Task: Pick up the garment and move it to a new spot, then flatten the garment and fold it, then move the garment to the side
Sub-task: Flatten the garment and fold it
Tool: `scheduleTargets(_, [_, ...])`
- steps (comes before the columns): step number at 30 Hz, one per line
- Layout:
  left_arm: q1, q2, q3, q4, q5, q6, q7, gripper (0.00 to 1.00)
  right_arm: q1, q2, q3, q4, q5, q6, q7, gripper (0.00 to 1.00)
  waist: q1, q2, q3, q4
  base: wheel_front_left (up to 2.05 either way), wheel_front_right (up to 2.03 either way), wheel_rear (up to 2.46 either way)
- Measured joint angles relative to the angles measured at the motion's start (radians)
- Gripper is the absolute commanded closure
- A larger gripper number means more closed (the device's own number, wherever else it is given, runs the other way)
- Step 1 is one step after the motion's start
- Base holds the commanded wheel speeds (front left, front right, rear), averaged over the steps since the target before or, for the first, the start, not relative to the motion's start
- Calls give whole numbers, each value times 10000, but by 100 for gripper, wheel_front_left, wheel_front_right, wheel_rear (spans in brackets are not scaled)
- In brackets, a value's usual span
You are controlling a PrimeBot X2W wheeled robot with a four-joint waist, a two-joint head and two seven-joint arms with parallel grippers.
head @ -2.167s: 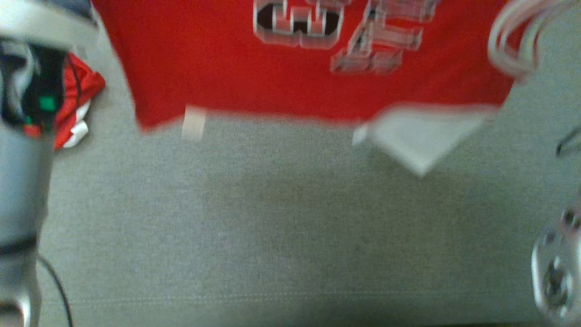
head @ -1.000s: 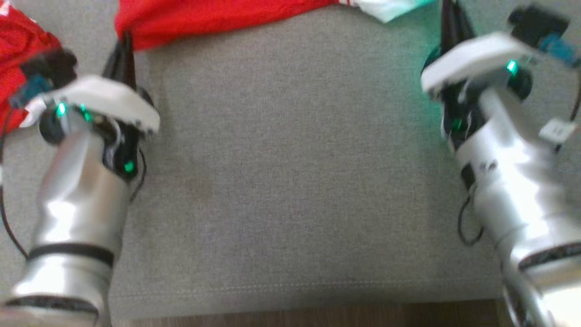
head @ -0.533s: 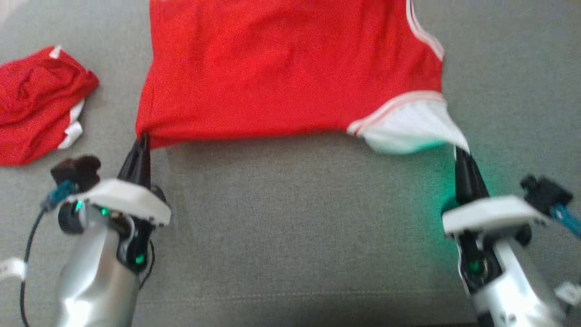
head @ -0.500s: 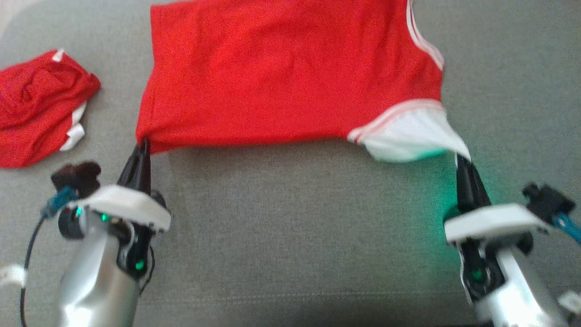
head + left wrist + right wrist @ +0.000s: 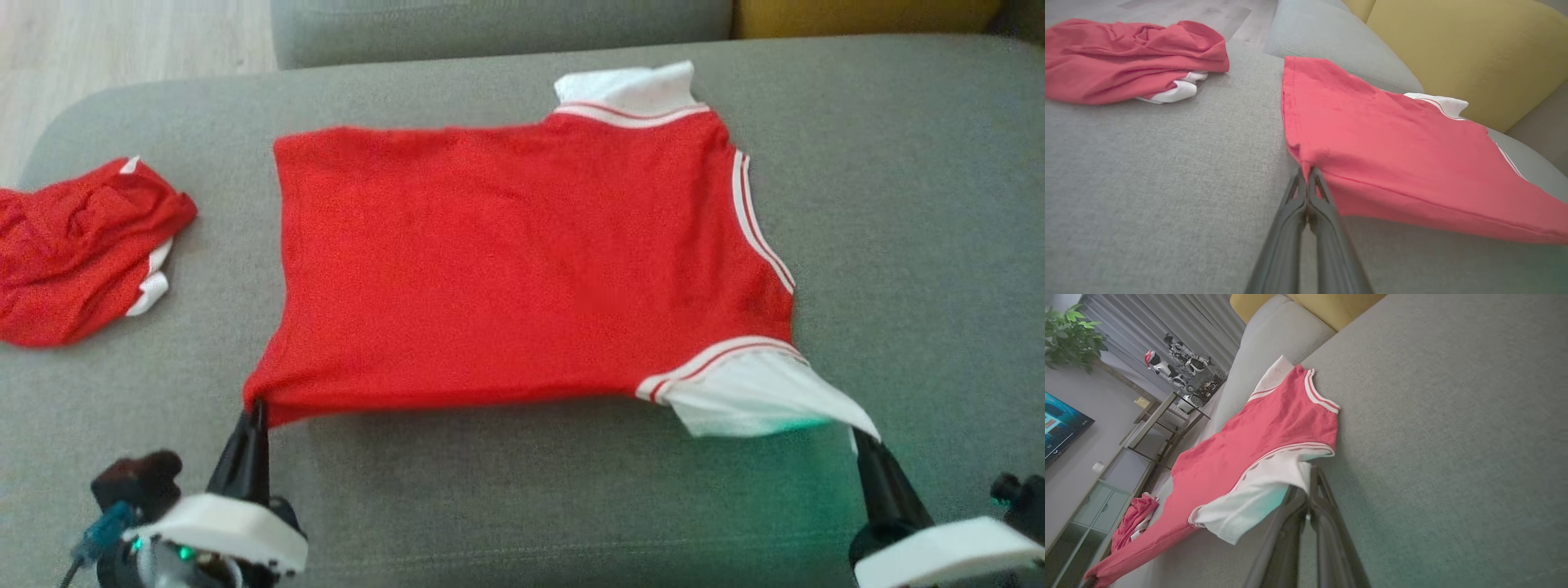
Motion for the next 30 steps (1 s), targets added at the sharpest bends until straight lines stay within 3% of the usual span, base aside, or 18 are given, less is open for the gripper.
scheduleTargets(8, [1390, 169, -10, -1647, -2, 614, 901, 100, 1305, 27, -163, -219, 443, 0, 330, 100, 0, 0, -399, 52, 0, 0, 0])
scheduleTargets(15, [1535, 261, -36, -2186, -71, 903, 1452, 100, 1264, 44, -226, -102, 495, 0, 433, 100, 0, 0, -478, 85, 0, 0, 0])
scheduleTargets(22, [1395, 504, -332, -2180, -176, 886, 2522, 100, 20, 44, -326, 485, 393, 0, 780, 100, 0, 0, -227, 190, 0, 0, 0])
scheduleTargets(30, [-244, 782, -556, -1626, -464, 364, 3486, 100, -2569, 29, -332, 1835, -155, 0, 1126, 100, 0, 0, 293, 334, 0, 0, 0])
